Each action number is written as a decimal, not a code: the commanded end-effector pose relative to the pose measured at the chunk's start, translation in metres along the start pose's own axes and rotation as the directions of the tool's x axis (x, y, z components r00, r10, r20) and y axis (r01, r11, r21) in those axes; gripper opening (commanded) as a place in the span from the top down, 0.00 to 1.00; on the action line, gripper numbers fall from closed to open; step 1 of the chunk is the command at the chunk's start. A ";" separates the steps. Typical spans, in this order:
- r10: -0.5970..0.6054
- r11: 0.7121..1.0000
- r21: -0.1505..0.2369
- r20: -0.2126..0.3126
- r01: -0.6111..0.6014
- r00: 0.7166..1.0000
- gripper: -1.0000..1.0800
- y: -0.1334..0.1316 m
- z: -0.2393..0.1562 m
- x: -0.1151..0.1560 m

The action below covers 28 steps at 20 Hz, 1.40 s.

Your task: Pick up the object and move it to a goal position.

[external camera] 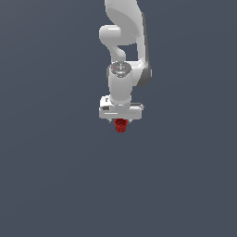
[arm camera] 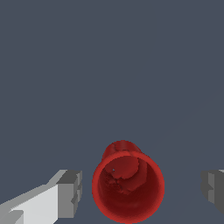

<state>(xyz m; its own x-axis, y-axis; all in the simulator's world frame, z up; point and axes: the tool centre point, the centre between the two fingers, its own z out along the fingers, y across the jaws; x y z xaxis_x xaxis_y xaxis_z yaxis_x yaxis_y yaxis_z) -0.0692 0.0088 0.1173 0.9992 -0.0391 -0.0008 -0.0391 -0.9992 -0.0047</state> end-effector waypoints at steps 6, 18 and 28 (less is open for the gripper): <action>0.018 1.000 -0.004 -0.001 -0.018 1.000 0.04 -0.003 0.017 -0.025; 0.020 1.000 -0.005 0.000 -0.020 1.000 0.04 -0.004 0.030 -0.030; 0.022 1.000 -0.005 -0.001 -0.022 1.000 0.04 -0.003 0.068 -0.031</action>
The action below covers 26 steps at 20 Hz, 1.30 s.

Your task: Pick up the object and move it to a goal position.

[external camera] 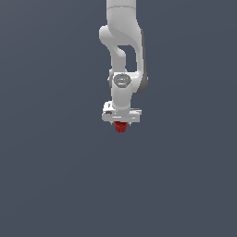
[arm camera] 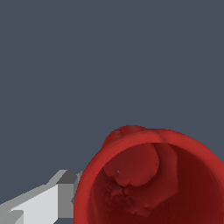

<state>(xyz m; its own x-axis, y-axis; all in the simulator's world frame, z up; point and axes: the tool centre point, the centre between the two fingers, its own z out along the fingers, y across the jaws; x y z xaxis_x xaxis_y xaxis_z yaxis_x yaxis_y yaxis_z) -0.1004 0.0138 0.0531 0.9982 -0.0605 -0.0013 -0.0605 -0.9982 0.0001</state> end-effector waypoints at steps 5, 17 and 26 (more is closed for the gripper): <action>0.000 1.000 0.000 -0.001 0.000 1.000 1.00 0.000 0.006 0.001; 0.000 1.000 0.000 -0.002 0.000 1.000 1.00 0.000 0.003 0.002; 0.000 1.000 0.000 -0.002 0.000 1.000 1.00 0.009 -0.030 0.016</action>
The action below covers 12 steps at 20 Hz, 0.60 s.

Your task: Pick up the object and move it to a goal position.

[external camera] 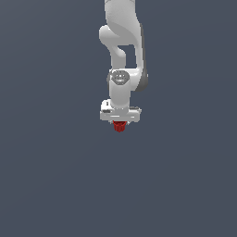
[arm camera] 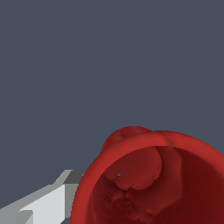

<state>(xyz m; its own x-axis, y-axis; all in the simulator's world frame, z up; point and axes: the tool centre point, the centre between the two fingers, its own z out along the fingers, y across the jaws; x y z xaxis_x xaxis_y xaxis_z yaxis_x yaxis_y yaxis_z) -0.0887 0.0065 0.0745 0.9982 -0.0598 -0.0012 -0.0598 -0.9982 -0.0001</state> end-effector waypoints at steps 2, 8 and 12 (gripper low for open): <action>0.000 1.000 0.000 -0.002 0.000 1.000 1.00 0.005 -0.021 0.010; 0.000 1.000 0.000 -0.002 0.000 1.000 1.00 0.018 -0.069 0.032; 0.001 1.000 0.000 -0.002 -0.001 1.000 1.00 0.027 -0.106 0.049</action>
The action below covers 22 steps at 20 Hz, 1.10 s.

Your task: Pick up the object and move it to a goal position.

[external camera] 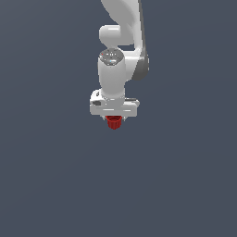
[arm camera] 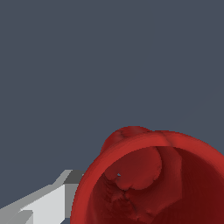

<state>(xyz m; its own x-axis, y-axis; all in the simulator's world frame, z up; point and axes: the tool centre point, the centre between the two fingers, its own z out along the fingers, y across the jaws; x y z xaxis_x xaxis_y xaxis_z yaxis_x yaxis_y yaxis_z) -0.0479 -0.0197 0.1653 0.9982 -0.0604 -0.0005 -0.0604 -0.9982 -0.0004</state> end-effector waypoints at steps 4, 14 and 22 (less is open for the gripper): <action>0.000 1.000 0.000 -0.001 0.000 1.000 1.00 0.013 -0.051 0.024; 0.000 1.000 0.000 -0.001 0.000 1.000 1.00 0.028 -0.110 0.055; 0.000 1.000 0.000 -0.001 0.000 1.000 1.00 0.032 -0.125 0.065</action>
<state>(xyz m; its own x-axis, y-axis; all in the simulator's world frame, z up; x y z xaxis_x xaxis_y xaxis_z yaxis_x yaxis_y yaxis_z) 0.0136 -0.0554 0.2877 0.9981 -0.0608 -0.0011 -0.0608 -0.9981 -0.0002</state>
